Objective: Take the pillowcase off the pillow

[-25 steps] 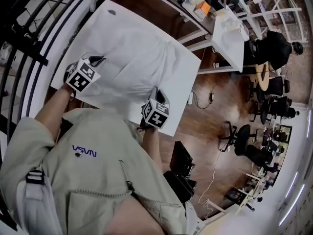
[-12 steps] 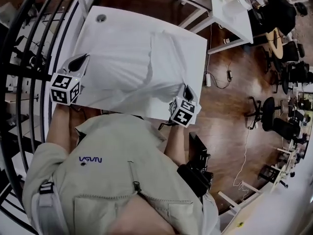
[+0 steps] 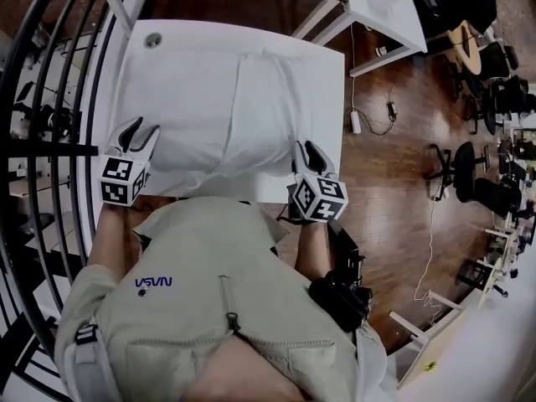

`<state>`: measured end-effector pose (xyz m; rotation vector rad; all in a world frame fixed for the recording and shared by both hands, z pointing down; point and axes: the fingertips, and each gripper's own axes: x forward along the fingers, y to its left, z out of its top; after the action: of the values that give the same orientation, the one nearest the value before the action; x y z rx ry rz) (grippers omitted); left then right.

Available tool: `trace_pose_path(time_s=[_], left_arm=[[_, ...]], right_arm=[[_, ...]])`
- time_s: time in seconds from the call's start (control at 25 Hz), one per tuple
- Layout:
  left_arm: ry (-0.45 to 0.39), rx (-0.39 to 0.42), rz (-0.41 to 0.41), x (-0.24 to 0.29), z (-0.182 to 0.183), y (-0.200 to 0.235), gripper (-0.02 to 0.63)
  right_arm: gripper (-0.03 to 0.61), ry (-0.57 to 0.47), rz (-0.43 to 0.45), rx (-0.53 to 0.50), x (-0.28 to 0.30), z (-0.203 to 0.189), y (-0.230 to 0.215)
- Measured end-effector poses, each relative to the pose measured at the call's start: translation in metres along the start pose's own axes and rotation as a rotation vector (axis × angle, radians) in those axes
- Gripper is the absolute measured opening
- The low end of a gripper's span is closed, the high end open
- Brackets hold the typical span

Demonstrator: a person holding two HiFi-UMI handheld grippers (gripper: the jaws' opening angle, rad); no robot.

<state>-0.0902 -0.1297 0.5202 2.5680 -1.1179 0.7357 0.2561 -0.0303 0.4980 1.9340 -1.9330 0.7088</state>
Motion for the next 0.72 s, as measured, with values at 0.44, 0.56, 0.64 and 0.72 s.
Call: trace_pose_path(time_s=[0.44,0.56,0.64,0.72], left_arm=[[0.019,0.242,-0.287,0.088,0.106,-0.034,0.443],[0.102,0.258,-0.337,0.127,0.107,-0.040,0.445],[0.185,0.274,-0.355,0.149,0.094,-0.040,0.468],[0.270,0.270,-0.378,0.165,0.076,-0.042,0.466]], right_arm=[[0.200,0.053,0.029,-0.130,0.095,0.096,-0.059],[0.206,0.148,0.036,-0.127,0.129,0.098,-0.064],[0.216,0.226,0.051,-0.153,0.150,0.091,-0.058],[0.218,0.314,0.054,-0.196,0.168,0.075,-0.054]])
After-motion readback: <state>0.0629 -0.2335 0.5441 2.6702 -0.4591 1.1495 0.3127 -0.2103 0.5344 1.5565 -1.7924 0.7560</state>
